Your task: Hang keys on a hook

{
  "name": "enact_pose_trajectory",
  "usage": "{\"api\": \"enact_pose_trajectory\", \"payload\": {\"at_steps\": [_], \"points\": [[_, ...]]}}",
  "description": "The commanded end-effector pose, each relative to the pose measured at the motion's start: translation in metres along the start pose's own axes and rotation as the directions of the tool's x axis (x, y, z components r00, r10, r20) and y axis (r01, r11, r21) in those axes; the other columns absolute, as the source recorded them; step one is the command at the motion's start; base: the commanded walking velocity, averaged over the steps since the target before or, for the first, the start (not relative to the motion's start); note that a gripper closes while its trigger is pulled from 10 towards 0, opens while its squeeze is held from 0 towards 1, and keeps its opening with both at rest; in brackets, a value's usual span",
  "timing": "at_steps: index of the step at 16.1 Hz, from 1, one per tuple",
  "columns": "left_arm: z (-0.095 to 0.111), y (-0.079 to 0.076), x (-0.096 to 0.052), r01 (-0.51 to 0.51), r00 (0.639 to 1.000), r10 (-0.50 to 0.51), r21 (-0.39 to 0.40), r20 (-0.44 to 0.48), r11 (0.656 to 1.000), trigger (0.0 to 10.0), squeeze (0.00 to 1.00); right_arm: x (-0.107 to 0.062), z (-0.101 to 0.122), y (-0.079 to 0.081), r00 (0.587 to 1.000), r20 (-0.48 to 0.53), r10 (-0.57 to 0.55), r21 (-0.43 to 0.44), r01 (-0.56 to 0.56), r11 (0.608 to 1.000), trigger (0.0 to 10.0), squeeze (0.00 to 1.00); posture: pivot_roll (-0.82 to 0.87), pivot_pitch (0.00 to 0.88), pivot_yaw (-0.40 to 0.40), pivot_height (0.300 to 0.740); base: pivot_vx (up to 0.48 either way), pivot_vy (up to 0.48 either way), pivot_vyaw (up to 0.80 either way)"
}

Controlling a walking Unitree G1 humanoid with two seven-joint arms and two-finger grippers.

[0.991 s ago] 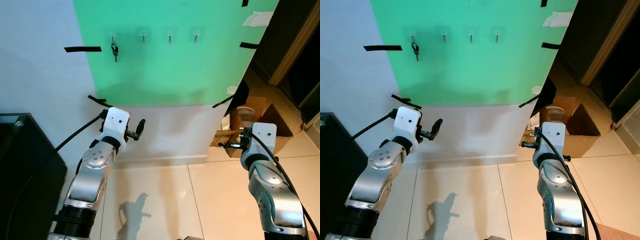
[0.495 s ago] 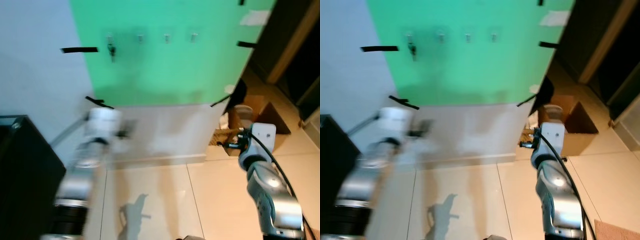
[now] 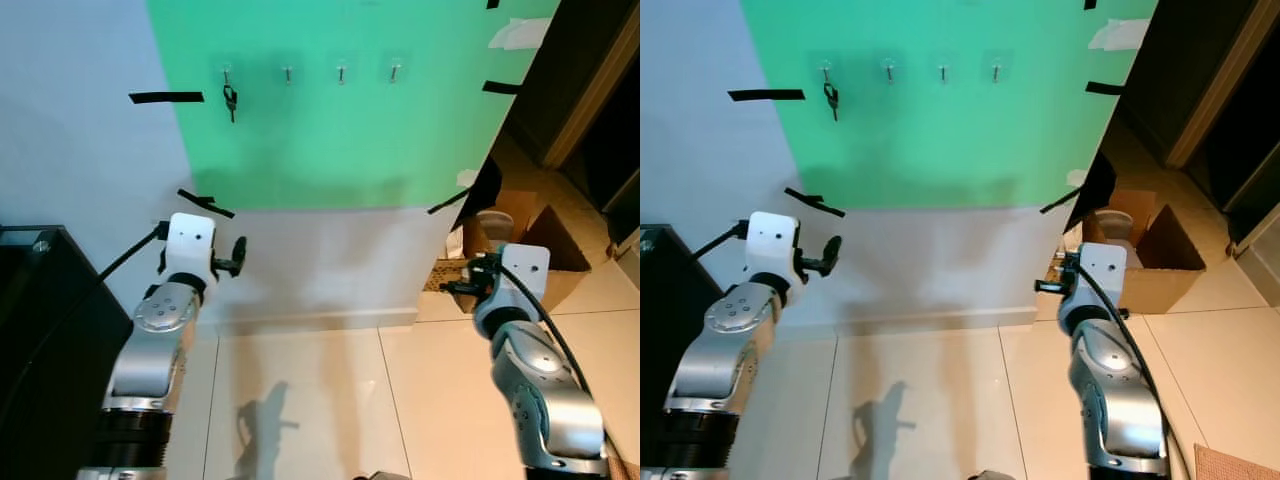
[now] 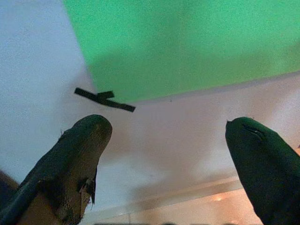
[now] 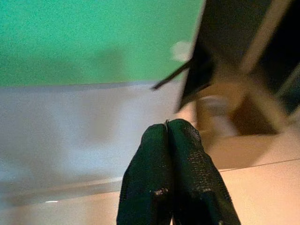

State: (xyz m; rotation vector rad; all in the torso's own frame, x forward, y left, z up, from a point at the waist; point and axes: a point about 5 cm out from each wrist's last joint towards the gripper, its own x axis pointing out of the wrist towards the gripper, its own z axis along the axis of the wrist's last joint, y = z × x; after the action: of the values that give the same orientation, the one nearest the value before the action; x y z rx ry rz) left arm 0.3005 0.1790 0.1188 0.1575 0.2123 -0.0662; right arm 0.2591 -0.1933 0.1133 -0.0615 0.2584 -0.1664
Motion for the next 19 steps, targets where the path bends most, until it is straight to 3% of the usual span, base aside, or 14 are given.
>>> {"api": "enact_pose_trajectory", "payload": {"at_steps": [1, 3, 4, 5, 9, 10, 11, 12, 14, 16, 18, 19], "points": [[0.007, -0.001, -0.001, 0.007, 1.000, -0.007, 0.006, 0.016, 1.000, 10.0, 0.00, 0.000, 0.009, -0.010, 0.997, 0.037, -0.073, -0.048, 0.075, 0.996, 9.8, 0.00, -0.02, 0.000, -0.029, 0.740, 0.000, 0.000, 0.00], [0.011, -0.003, -0.001, 0.019, 0.999, -0.020, 0.019, 0.030, 1.000, 10.0, 0.00, 0.001, 0.015, -0.018, 0.994, 0.062, -0.092, -0.001, 0.093, 0.996, 10.0, 0.00, -0.02, 0.000, -0.025, 0.740, 0.000, 0.000, 0.00], [0.014, -0.004, 0.000, 0.034, 0.999, -0.035, 0.035, 0.040, 0.999, 10.0, 0.00, 0.003, 0.012, -0.020, 0.994, 0.012, -0.111, 0.004, 0.111, 0.994, 10.0, 0.00, -0.03, 0.000, -0.023, 0.740, 0.000, 0.000, 0.00], [0.017, -0.006, 0.000, 0.049, 0.997, -0.050, 0.035, 0.052, 0.998, 10.0, 0.00, 0.002, 0.016, -0.018, 0.996, 0.031, -0.080, 0.108, 0.076, 0.991, 10.0, 0.00, -0.03, 0.000, -0.026, 0.740, 0.000, 0.000, 0.00], [0.024, -0.017, 0.001, 0.074, 0.995, -0.074, 0.012, 0.065, 0.997, 10.0, 0.00, 0.001, 0.019, -0.013, 0.999, 0.017, -0.036, 0.126, 0.034, 0.991, 10.0, 0.00, -0.08, 0.000, 0.004, 0.740, 0.000, 0.000, 0.00], [0.025, -0.020, 0.003, 0.100, 0.992, -0.100, 0.001, 0.073, 0.995, 10.0, 0.00, 0.001, 0.023, -0.017, 0.991, 0.043, -0.129, 0.122, 0.122, 0.985, 10.0, 0.00, -0.10, 0.000, 0.011, 0.740, 0.000, 0.000, 0.00], [0.026, -0.021, 0.004, 0.106, 0.990, -0.108, 0.028, 0.087, 0.994, 10.0, 0.00, -0.001, 0.026, -0.024, 0.955, 0.105, -0.276, 0.152, 0.259, 0.954, 10.0, 0.00, -0.12, 0.000, 0.024, 0.740, 0.000, 0.000, 0.00], [0.029, -0.023, 0.005, 0.102, 0.989, -0.104, 0.027, 0.109, 0.994, 10.0, 0.00, -0.002, 0.024, -0.027, 0.947, 0.101, -0.306, 0.149, 0.290, 0.945, 10.0, 0.00, -0.13, 0.000, 0.028, 0.740, 0.000, 0.000, 0.00], [0.031, -0.028, 0.008, 0.119, 0.986, -0.120, 0.021, 0.111, 0.993, 10.0, 0.00, -0.006, 0.022, -0.027, 0.980, 0.097, -0.173, 0.254, 0.143, 0.957, 10.0, 0.00, -0.14, 0.000, 0.040, 0.740, 0.000, 0.000, 0.00], [0.034, -0.031, 0.011, 0.149, 0.981, -0.150, 0.016, 0.120, 0.989, 10.0, 0.00, -0.008, 0.030, -0.026, 0.980, 0.155, -0.123, 0.360, 0.059, 0.931, 10.0, 0.00, -0.15, 0.000, 0.050, 0.740, 0.000, 0.000, 0.00], [0.034, -0.030, 0.012, 0.154, 0.980, -0.155, 0.017, 0.122, 0.988, 10.0, 0.00, -0.006, 0.035, -0.023, 0.976, 0.183, -0.117, 0.344, 0.048, 0.938, 10.0, 0.00, -0.15, 0.000, 0.045, 0.740, 0.000, 0.000, 0.00], [0.034, -0.027, 0.013, 0.150, 0.981, -0.151, 0.020, 0.123, 0.989, 10.0, 0.00, -0.003, 0.039, -0.022, 0.972, 0.201, -0.119, 0.256, 0.065, 0.964, 10.0, 0.00, -0.15, 0.000, 0.046, 0.740, 0.000, 0.000, 0.00]]}}
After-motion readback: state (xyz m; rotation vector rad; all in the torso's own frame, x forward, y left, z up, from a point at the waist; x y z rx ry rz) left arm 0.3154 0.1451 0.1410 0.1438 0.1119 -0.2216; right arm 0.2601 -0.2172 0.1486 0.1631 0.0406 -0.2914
